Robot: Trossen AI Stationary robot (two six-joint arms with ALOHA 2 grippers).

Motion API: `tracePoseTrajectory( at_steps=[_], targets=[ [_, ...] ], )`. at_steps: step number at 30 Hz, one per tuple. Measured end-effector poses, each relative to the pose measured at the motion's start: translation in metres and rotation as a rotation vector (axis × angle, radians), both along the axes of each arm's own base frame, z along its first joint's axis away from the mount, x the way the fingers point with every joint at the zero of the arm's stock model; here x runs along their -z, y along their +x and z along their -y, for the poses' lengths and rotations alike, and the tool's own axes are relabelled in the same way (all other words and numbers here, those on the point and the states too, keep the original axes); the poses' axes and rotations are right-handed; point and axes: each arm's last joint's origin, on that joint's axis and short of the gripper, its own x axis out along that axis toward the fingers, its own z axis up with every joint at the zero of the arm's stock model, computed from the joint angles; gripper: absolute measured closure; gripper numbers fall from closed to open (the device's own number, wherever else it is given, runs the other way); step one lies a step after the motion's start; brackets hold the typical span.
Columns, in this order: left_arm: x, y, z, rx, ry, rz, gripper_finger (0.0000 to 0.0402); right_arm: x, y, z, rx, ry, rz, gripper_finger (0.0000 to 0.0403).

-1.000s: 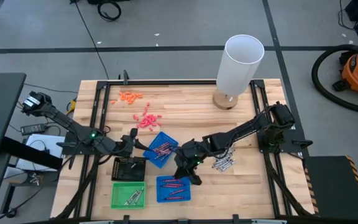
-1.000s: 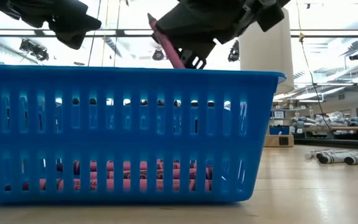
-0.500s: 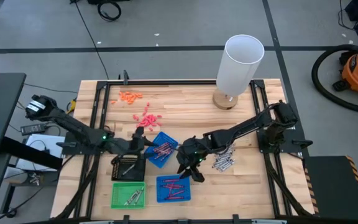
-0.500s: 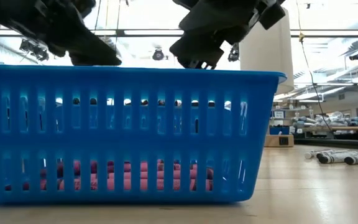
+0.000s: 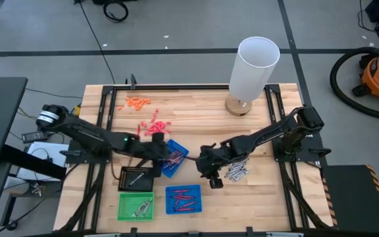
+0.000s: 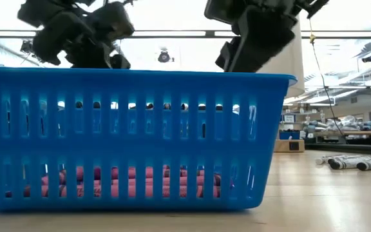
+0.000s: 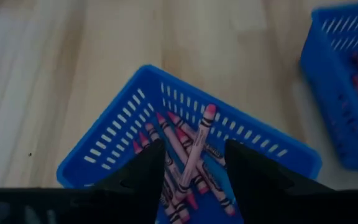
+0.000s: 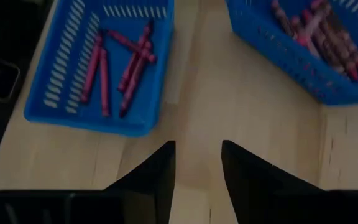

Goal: Sort crayons
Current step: Adjust the pink crayon into the top blue bin

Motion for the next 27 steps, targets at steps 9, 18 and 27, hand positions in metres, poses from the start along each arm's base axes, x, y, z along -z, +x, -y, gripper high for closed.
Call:
tracePoseTrajectory(
  at_steps=[9,18,27],
  targets=[
    [0.006,0.036,0.007,0.094,0.127,-0.219,0.0225,0.001,-0.001,0.000,-0.010,-0.017,-0.011,0.0266],
    [0.026,0.047,0.008,0.133,0.170,-0.301,0.0227,0.001,-0.002,-0.006,-0.030,-0.023,-0.003,0.0266],
    [0.027,0.049,0.009,0.145,0.144,-0.287,0.0289,0.001,-0.002,-0.006,-0.028,-0.031,0.003,0.0266]
  ],
)
